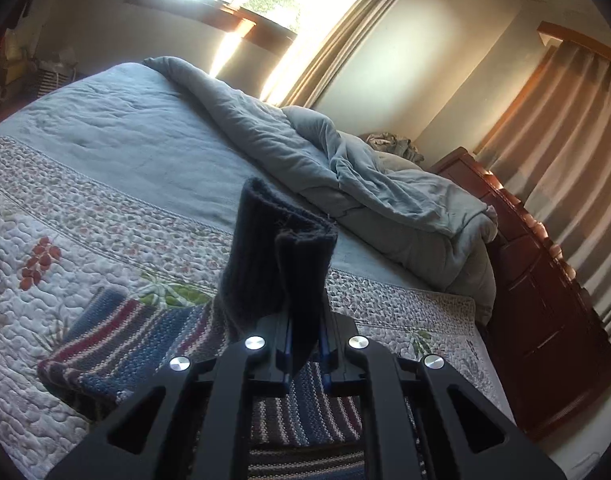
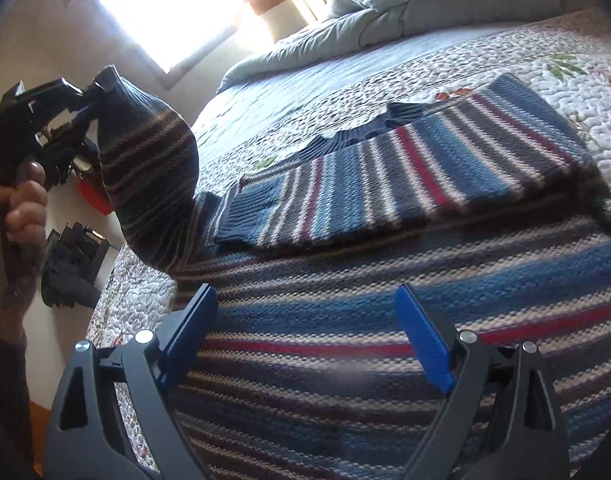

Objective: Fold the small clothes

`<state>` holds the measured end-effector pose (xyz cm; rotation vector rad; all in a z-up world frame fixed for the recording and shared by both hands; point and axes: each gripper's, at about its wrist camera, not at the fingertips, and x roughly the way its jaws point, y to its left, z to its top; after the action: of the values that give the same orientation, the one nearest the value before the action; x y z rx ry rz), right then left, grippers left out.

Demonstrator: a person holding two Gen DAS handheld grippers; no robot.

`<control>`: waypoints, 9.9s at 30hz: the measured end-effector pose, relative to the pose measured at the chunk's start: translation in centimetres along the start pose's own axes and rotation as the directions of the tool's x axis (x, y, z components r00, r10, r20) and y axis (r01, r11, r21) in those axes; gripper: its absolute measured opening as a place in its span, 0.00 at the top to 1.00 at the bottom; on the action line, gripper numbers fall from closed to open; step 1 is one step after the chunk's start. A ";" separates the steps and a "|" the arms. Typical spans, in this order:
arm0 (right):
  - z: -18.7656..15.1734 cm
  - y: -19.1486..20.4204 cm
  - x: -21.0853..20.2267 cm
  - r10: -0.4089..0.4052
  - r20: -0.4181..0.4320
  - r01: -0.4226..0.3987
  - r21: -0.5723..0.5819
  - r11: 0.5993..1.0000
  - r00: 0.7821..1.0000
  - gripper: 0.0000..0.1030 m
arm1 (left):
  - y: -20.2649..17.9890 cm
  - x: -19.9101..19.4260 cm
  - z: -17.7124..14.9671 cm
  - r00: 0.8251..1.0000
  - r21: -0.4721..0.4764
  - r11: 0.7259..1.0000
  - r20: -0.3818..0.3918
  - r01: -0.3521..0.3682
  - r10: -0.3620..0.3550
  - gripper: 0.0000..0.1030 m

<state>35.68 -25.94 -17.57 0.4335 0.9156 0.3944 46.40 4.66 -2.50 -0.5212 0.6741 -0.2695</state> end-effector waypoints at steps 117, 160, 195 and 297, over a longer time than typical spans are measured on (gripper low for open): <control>15.9 -14.2 5.8 -0.397 -0.087 0.404 0.101 0.909 0.914 0.93 | 5.8 -1.6 -22.3 0.976 0.098 0.995 -0.218 0.024 -0.002 0.11; -12.6 -13.5 -19.3 -0.018 -0.082 0.047 0.357 0.933 0.996 0.20 | 4.8 -17.2 -26.8 0.945 0.099 0.986 -0.285 -0.136 0.159 0.06; -21.2 -16.6 -20.9 0.210 -0.180 -0.093 0.506 0.857 0.961 0.44 | 12.4 -14.8 -34.2 0.792 -0.467 0.879 -0.570 -0.094 -0.219 0.32; 19.0 -18.7 3.3 -0.037 -0.316 0.070 0.095 0.993 0.948 0.52 | 13.7 16.5 -4.0 0.769 -0.012 0.996 -0.637 -0.083 0.056 0.37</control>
<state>55.77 -43.72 -19.23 0.4487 1.2605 0.3720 57.19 8.08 -21.09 -0.4361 1.3684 -0.3688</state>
